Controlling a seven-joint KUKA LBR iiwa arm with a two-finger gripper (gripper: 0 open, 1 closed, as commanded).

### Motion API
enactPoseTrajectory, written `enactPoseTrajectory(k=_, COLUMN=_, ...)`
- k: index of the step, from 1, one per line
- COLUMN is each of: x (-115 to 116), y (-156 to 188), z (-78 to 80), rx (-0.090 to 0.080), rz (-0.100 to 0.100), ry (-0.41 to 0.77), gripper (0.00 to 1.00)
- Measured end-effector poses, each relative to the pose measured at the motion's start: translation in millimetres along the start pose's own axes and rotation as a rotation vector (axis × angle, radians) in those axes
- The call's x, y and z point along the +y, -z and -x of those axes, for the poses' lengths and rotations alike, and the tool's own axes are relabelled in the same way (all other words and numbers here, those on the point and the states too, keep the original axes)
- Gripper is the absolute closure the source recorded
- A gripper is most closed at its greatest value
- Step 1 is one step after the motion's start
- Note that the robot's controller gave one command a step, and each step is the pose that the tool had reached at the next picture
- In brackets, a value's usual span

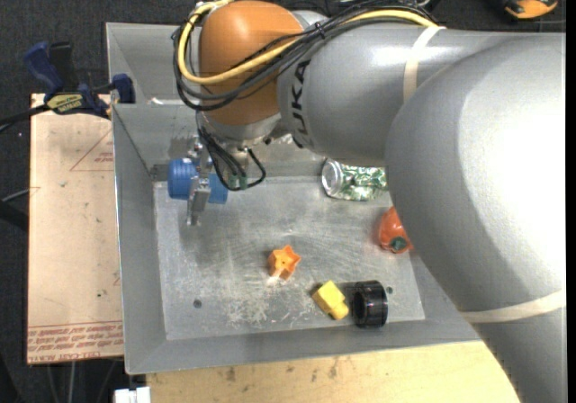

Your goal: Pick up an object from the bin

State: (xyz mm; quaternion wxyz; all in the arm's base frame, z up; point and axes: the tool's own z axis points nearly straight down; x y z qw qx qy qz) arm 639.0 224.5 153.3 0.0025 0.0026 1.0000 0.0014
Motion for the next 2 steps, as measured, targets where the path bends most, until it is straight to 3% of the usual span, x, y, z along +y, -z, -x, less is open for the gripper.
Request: enactPoseTrajectory(k=2, x=0.2, y=10.0, z=0.6, rx=-0.001, rz=0.000, ry=-0.001, gripper=1.00)
